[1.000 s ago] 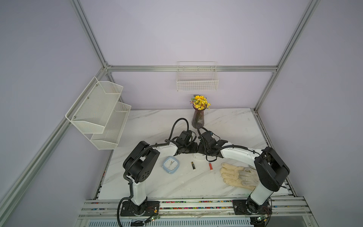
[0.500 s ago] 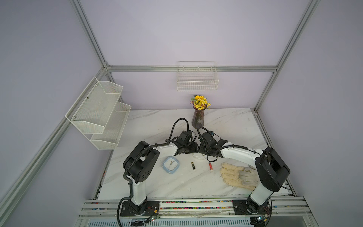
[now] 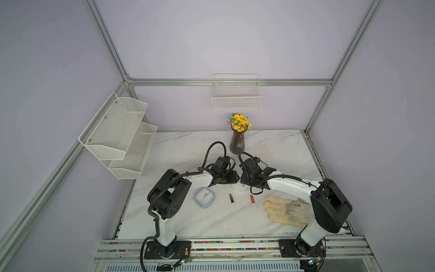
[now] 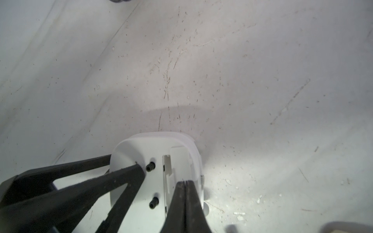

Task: Insert the battery into the alarm
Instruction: Remove the cover from the alarm.

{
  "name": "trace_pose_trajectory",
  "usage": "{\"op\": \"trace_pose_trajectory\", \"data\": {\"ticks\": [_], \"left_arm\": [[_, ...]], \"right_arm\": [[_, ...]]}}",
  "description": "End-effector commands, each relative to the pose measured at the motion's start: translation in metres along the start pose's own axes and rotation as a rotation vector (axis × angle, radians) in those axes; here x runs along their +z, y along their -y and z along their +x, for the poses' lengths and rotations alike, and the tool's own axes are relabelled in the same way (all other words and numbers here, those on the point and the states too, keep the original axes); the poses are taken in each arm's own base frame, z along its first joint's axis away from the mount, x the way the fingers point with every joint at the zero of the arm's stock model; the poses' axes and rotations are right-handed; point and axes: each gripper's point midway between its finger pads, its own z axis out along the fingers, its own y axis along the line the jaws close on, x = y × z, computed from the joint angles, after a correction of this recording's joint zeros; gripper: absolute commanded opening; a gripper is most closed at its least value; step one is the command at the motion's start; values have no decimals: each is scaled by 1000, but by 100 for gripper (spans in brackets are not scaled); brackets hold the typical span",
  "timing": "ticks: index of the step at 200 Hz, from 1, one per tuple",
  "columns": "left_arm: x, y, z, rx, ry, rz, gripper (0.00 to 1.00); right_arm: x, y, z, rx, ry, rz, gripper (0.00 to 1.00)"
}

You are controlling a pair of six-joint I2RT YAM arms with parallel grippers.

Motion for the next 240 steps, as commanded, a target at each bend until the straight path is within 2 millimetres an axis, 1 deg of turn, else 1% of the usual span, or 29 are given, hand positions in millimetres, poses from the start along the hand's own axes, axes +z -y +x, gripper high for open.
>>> {"op": "trace_pose_trajectory", "data": {"ticks": [1, 13, 24, 41, 52, 80, 122, 165, 193, 240], "left_arm": [[8, -44, 50, -32, -143, -163, 51], [8, -44, 50, -32, -144, -163, 51], [8, -45, 51, -32, -146, -164, 51], [8, -44, 50, -32, -145, -165, 51], [8, -45, 51, -32, -147, -166, 51], [9, -45, 52, -32, -151, -167, 51], [9, -46, 51, -33, -150, -168, 51], [10, -46, 52, -34, -157, -166, 51], [10, -45, 52, -33, -157, -165, 51], [10, -47, 53, -35, -159, -169, 51]], "right_arm": [[-15, -7, -13, 11, 50, -53, 16], [-15, -10, -14, 2, 55, -69, 24], [-14, -8, -14, -11, 54, -54, 34], [-8, -5, -12, -25, 40, -21, 44], [-5, -5, -10, -29, 31, -15, 47], [3, -9, -6, -31, 21, -28, 50], [17, -6, 3, -37, -13, -7, 48], [23, 0, 13, -37, -27, -6, 40], [24, 4, 16, -28, -30, -9, 35], [24, 13, 21, -14, -30, 3, 31]]}}
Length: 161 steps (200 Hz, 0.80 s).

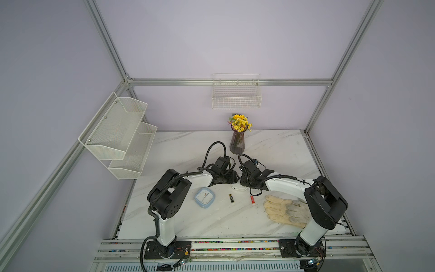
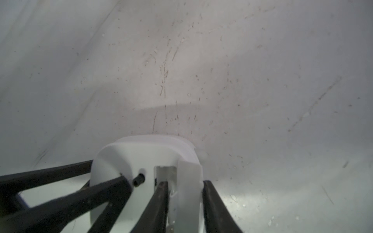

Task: Insert the battery into the alarm
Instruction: Remove the cover from the alarm.

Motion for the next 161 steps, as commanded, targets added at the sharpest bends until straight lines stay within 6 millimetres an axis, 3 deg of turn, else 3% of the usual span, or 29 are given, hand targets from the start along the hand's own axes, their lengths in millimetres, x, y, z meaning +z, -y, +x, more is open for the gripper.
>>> {"op": "trace_pose_trajectory", "data": {"ticks": [1, 161], "left_arm": [[10, -46, 52, -34, -158, -168, 51], [10, -47, 53, -35, -160, -173, 51]], "right_arm": [[0, 6, 4, 26, -2, 7, 31], [-23, 18, -5, 77, 61, -9, 26]]}}
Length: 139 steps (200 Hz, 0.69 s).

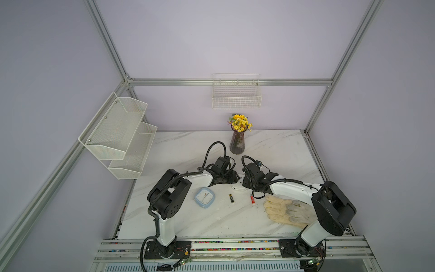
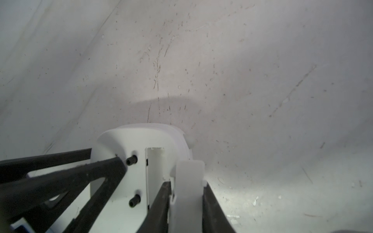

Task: Insert the battery into the alarm
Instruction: Remove the cover from the alarm, then place the cover at the center of the board.

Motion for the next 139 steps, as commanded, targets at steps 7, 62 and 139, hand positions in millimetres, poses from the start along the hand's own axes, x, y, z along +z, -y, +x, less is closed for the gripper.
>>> {"op": "trace_pose_trajectory", "data": {"ticks": [7, 62, 139], "left_arm": [[10, -48, 53, -36, -161, -174, 51], [10, -48, 54, -35, -163, -174, 51], [11, -46, 54, -38, -169, -166, 51]], "right_arm": [[-7, 13, -4, 44, 29, 22, 26], [-3, 47, 2, 90, 11, 75, 26], [9, 85, 27, 119, -72, 168, 31]]}}
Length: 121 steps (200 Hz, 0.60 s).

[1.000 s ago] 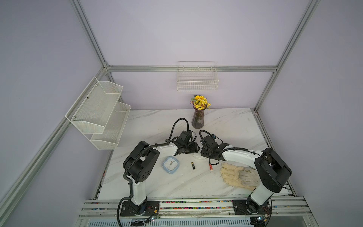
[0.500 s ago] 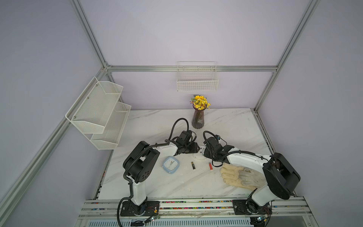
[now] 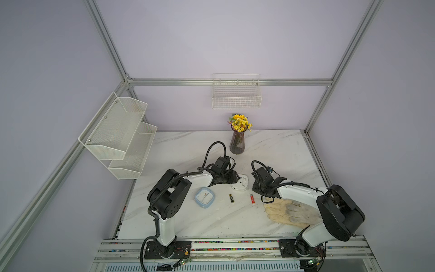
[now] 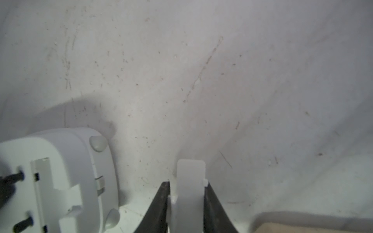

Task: Insert the battery into the alarm
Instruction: Place the cover at the center of the board.

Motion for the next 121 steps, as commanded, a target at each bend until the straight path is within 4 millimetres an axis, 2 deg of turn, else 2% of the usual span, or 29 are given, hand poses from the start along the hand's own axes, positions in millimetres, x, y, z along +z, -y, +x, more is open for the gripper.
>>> {"op": "trace_pose_trajectory", "data": {"ticks": [1, 24, 52, 80, 103, 106, 121], "left_arm": [[11, -46, 54, -37, -168, -166, 51], [11, -44, 53, -36, -169, -159, 51], [10, -42, 52, -38, -168, -152, 51], [11, -42, 52, -41, -172, -150, 51], [10, -41, 52, -41, -171, -146, 52], [10, -41, 52, -43, -171, -147, 51], [9, -40, 52, -40, -167, -144, 51]], "right_arm": [[4, 13, 9, 23, -27, 44, 32], [2, 19, 12, 22, -39, 66, 39], [-7, 25, 13, 18, -57, 96, 55], [-32, 21, -2, 6, -18, 75, 56], [-51, 0, -13, -59, -4, -16, 54], [-59, -6, -16, -66, 6, -45, 53], [-69, -22, -13, -131, 8, -67, 50]]}}
